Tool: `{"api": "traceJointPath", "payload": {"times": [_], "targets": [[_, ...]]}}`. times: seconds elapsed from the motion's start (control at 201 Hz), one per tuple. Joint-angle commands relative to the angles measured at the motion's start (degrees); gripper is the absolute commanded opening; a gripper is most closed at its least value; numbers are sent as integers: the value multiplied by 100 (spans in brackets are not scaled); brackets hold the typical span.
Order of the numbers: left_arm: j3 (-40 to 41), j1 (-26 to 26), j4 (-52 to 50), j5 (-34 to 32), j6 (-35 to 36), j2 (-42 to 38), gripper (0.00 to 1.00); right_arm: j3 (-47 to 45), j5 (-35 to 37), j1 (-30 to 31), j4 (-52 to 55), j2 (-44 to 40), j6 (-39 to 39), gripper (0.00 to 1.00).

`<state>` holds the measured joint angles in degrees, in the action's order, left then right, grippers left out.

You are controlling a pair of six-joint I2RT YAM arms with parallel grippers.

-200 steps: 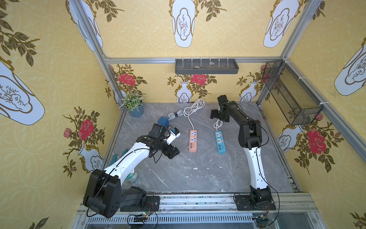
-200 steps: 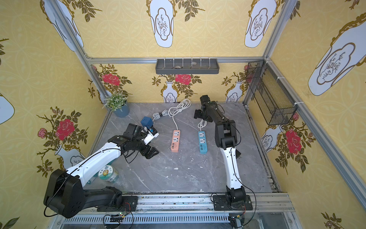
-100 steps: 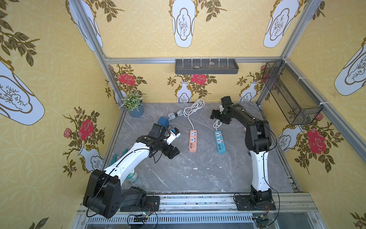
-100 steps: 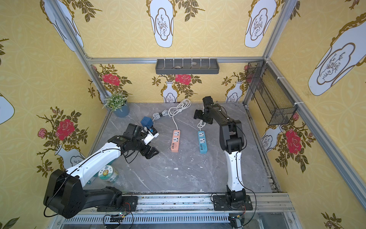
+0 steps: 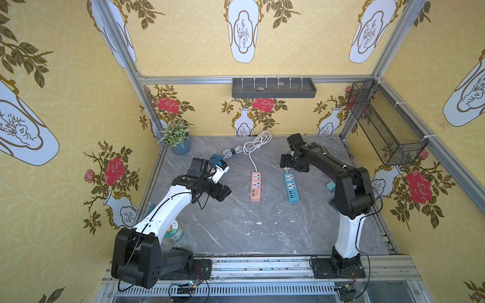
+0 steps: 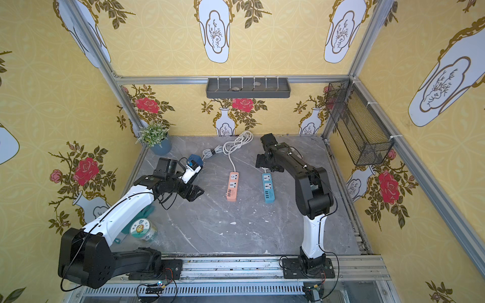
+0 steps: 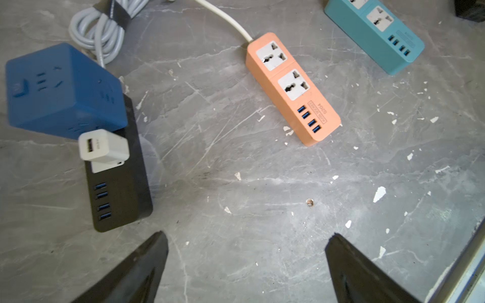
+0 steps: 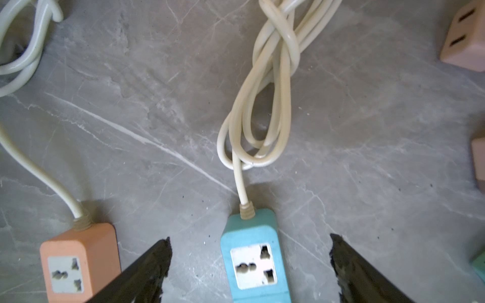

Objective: Pull the plug off the socket
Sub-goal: Move the socket to the center of the board.

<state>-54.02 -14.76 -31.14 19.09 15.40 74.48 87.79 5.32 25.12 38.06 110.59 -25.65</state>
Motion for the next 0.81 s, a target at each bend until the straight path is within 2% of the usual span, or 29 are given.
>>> {"api": "traceJointPath", "payload": {"times": [0.0,0.234,0.503,0.607,0.807], "targets": [[-61,139,-42,-188,84,114,95,-444,-11,198,-497,-423,-197,99],[-104,450,215,-686,7,336,92,-1168,-153,715,-884,-1103,-409,99],[-307,736,693,-1403,16,1275,92,-1553,-493,898,-1126,-1501,-474,99],[-457,871,819,-1497,-22,1649,92,-1612,-488,914,-1139,-1531,-472,99],[-609,922,945,-1292,167,2084,92,-1653,-489,924,-1134,-1541,-467,99]]}}
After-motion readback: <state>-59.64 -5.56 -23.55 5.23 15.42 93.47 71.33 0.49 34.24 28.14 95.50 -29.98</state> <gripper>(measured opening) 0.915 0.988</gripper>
